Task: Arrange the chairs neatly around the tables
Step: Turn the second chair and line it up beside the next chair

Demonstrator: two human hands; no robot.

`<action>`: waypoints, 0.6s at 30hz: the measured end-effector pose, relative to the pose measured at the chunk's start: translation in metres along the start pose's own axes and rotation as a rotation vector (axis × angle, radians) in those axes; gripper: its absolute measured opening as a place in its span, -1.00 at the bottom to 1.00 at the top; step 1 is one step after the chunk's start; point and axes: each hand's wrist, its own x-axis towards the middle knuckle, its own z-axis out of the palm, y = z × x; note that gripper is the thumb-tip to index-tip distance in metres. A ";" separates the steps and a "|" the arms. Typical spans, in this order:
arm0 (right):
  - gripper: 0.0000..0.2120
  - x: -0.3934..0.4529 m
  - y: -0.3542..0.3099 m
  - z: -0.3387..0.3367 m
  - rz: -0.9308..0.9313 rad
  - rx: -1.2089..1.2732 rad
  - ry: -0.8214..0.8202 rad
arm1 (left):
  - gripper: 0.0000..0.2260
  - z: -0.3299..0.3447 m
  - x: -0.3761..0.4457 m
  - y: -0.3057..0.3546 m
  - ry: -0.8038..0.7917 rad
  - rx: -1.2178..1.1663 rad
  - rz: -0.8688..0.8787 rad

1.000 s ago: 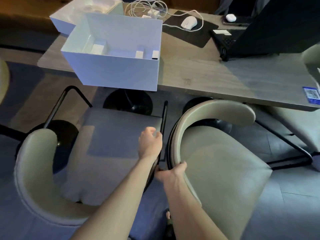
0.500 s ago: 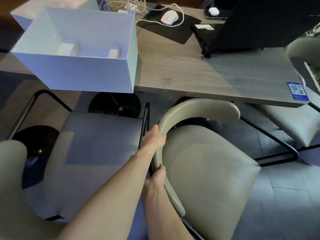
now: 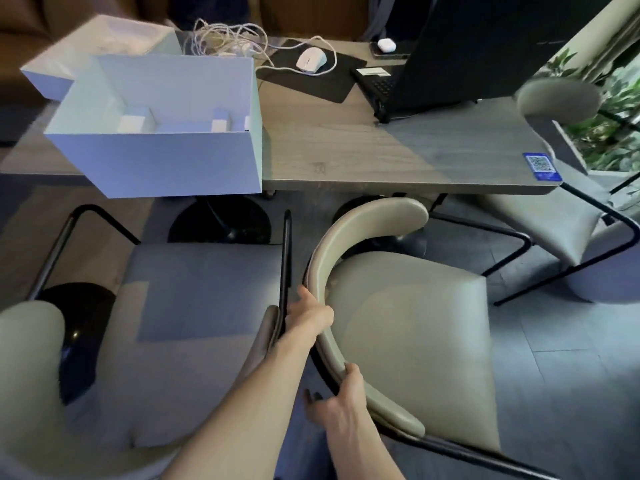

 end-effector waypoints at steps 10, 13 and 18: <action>-0.84 -0.082 -0.037 -0.044 -0.125 -0.147 0.149 | -0.20 0.046 -0.054 -0.047 -0.025 -0.281 -0.130; -0.92 -0.079 -0.051 -0.064 -0.166 -0.172 0.159 | -0.23 0.064 -0.065 -0.056 -0.030 -0.356 -0.141; -0.73 -0.072 -0.077 -0.090 -0.207 -0.194 0.182 | -0.38 0.095 -0.084 -0.068 -0.069 -0.522 -0.175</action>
